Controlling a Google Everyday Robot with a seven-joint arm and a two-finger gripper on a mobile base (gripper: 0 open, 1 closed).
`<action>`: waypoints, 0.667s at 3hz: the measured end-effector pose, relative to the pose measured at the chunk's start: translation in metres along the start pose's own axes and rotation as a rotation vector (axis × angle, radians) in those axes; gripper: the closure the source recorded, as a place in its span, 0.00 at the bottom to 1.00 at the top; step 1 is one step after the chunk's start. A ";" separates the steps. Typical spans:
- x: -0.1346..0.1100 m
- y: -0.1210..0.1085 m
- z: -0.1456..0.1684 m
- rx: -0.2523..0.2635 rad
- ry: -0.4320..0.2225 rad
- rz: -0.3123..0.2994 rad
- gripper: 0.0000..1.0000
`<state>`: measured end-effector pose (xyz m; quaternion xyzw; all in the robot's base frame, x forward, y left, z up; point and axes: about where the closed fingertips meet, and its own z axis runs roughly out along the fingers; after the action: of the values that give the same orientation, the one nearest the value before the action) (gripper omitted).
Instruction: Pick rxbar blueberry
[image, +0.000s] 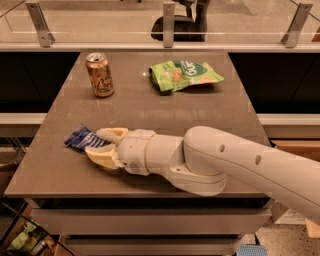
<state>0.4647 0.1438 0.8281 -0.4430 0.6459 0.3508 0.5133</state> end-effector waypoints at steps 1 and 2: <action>-0.008 0.001 -0.004 0.002 0.001 -0.016 1.00; -0.023 0.004 -0.007 -0.007 0.000 -0.040 1.00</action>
Offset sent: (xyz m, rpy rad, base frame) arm -0.0048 -0.0015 0.0396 -0.0199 -0.0516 0.0276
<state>0.4601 0.1441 0.8518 -0.4578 0.6357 0.3428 0.5184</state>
